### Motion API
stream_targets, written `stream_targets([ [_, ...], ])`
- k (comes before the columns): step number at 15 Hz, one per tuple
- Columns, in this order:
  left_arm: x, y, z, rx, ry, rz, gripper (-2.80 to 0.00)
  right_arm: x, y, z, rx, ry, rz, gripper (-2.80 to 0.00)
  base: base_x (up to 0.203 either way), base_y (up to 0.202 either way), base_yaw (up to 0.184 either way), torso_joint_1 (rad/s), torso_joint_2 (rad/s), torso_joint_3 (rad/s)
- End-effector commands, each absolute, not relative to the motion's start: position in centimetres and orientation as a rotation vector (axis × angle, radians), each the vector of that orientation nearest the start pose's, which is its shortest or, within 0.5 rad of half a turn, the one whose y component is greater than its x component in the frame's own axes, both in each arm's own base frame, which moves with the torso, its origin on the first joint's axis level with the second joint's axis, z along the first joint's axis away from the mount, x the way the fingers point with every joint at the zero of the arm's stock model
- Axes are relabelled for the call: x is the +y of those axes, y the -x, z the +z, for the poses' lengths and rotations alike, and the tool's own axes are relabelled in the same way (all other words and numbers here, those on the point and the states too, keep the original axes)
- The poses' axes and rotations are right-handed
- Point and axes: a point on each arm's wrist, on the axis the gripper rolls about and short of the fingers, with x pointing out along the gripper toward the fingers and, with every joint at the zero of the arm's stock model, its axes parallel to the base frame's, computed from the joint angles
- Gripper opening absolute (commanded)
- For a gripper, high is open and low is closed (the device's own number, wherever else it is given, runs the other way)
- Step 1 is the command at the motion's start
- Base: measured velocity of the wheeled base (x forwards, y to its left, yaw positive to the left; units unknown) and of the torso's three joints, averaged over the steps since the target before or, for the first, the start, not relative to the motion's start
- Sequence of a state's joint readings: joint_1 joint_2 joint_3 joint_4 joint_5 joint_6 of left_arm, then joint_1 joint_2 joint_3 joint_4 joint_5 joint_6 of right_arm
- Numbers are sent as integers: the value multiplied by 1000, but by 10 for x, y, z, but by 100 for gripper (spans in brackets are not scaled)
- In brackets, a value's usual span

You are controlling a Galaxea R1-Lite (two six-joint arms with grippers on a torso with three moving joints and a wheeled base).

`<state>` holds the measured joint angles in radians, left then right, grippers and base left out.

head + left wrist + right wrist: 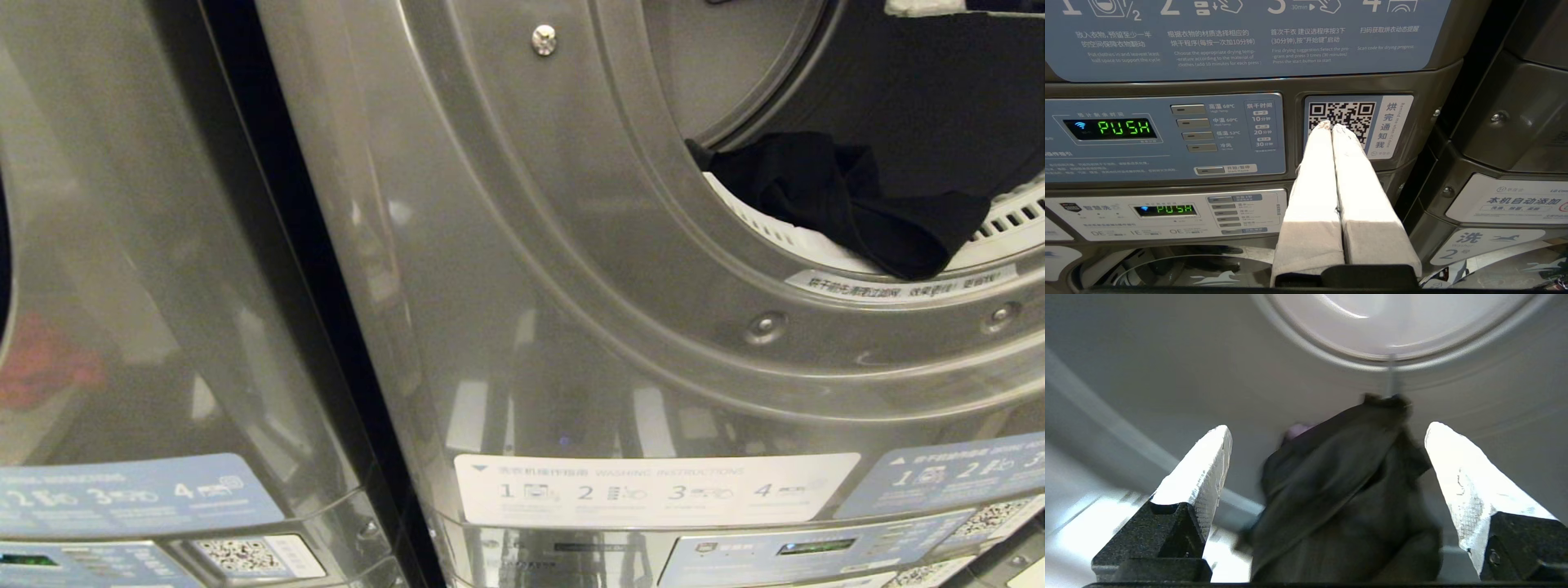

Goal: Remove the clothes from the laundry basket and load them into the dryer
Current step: Put the clothes in the dryer

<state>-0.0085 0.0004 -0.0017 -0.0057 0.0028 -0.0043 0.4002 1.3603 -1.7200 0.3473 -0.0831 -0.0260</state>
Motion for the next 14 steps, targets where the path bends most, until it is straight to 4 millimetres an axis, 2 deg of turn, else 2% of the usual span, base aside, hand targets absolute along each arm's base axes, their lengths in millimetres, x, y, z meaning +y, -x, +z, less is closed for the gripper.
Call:
stream_targets([
  [1,0,23,77,-8,5,-5,-280,54,-131,426,-36,21,342,0,0,0,0,0,0,0],
  [4,0,23,77,-8,5,-5,-280,43,-102,401,89,58,385,0,0,0,0,0,0,0],
  [5,0,23,77,-8,5,-5,-280,42,-100,393,121,81,390,-280,0,0,0,0,0,0],
  [14,0,23,77,-8,5,-5,-280,41,-106,361,263,189,352,-280,0,0,0,0,0,0],
])
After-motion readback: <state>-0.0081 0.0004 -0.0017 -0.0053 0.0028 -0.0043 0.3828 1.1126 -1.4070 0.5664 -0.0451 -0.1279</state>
